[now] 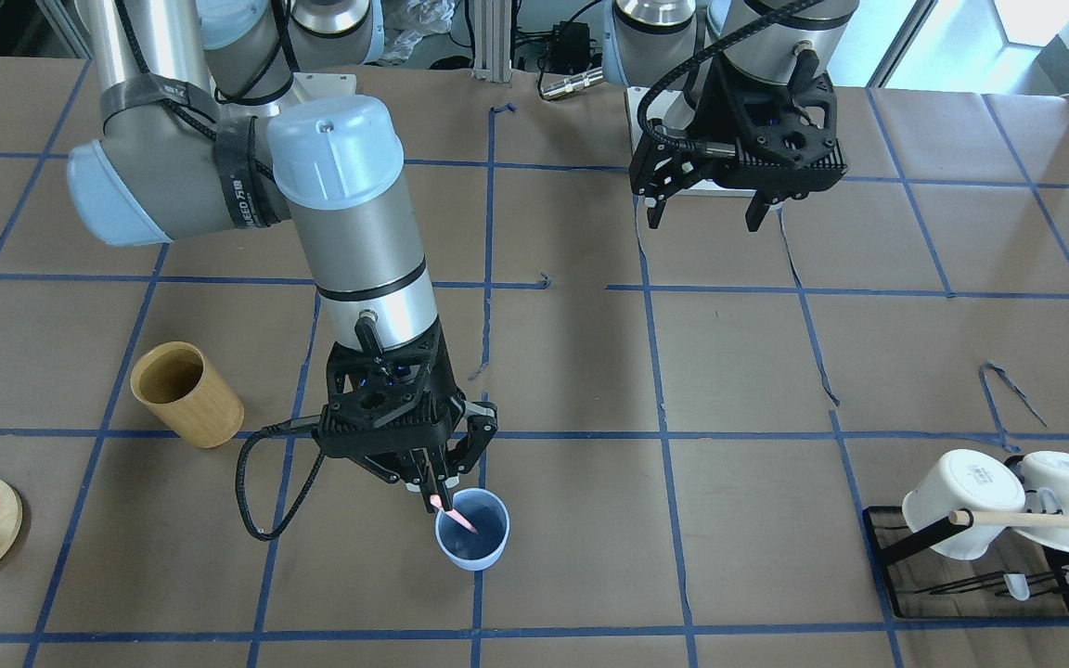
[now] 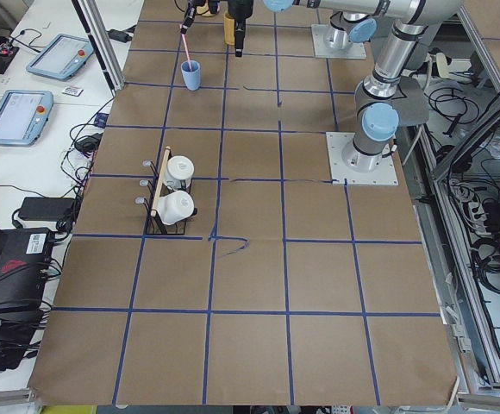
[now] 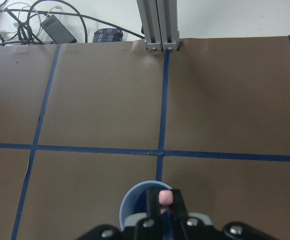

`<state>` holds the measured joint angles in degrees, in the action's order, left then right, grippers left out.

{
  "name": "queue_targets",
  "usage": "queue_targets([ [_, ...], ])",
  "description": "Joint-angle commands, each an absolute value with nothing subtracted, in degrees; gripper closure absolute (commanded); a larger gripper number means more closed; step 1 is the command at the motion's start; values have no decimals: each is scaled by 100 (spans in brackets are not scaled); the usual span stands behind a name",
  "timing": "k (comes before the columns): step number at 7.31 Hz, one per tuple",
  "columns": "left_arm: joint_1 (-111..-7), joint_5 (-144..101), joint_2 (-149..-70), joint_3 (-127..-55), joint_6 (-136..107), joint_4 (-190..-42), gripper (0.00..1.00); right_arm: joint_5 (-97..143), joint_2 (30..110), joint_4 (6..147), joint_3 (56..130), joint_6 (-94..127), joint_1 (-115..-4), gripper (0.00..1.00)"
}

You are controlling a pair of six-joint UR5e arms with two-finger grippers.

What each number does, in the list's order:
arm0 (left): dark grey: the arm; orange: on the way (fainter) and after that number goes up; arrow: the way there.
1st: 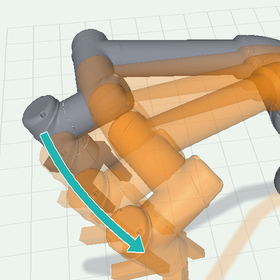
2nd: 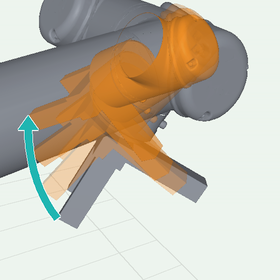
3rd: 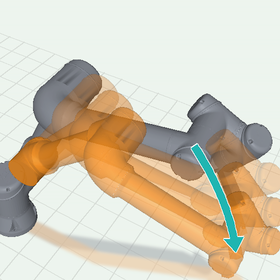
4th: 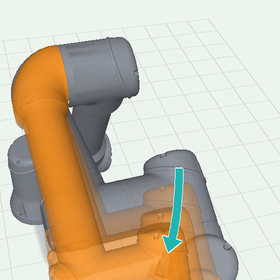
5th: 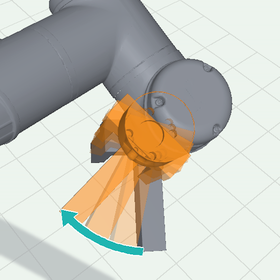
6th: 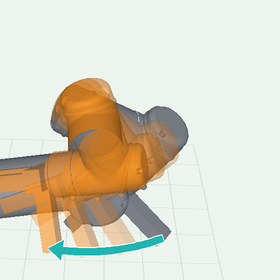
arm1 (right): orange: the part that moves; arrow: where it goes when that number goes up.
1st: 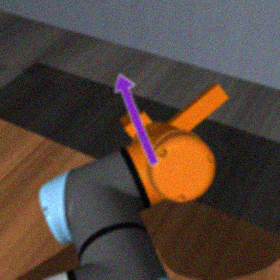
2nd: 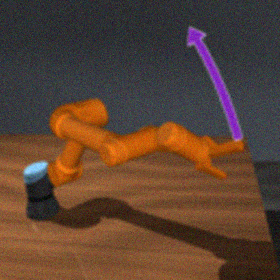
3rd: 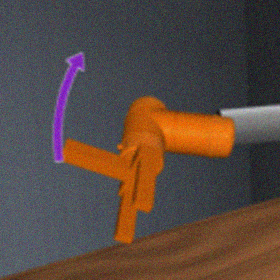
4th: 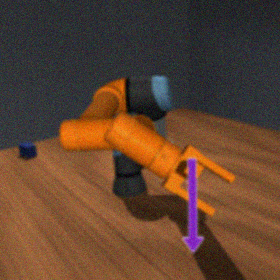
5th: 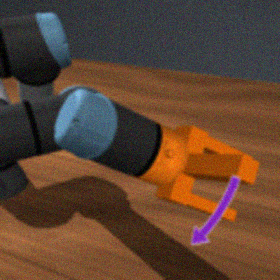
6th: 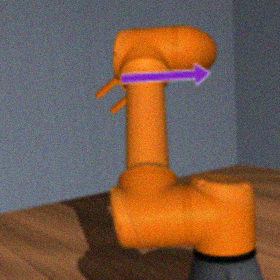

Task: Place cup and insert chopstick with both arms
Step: 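Lower the pink stick into the blue cup with the right gripper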

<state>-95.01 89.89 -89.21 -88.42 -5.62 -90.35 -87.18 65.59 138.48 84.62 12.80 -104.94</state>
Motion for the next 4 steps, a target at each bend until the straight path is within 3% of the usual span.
queue_targets([
  [1, -9501, 8982, -8921, -8842, -562, -9035, 0, -8657, 6425, 13825, 8473, 1292, -10494, 100],
  [2, -9501, 8982, -8921, -8842, -562, -9035, 0, -8666, 6442, 13825, 8455, 1257, -10494, 80],
  [3, -9501, 8991, -8921, -8842, -562, -9035, 0, -8710, 6468, 13790, 8429, 1292, -10494, 1],
  [4, -9501, 8983, -8921, -8842, -562, -9035, 0, -8658, 6521, 13625, 8316, 1318, -10494, 0],
])
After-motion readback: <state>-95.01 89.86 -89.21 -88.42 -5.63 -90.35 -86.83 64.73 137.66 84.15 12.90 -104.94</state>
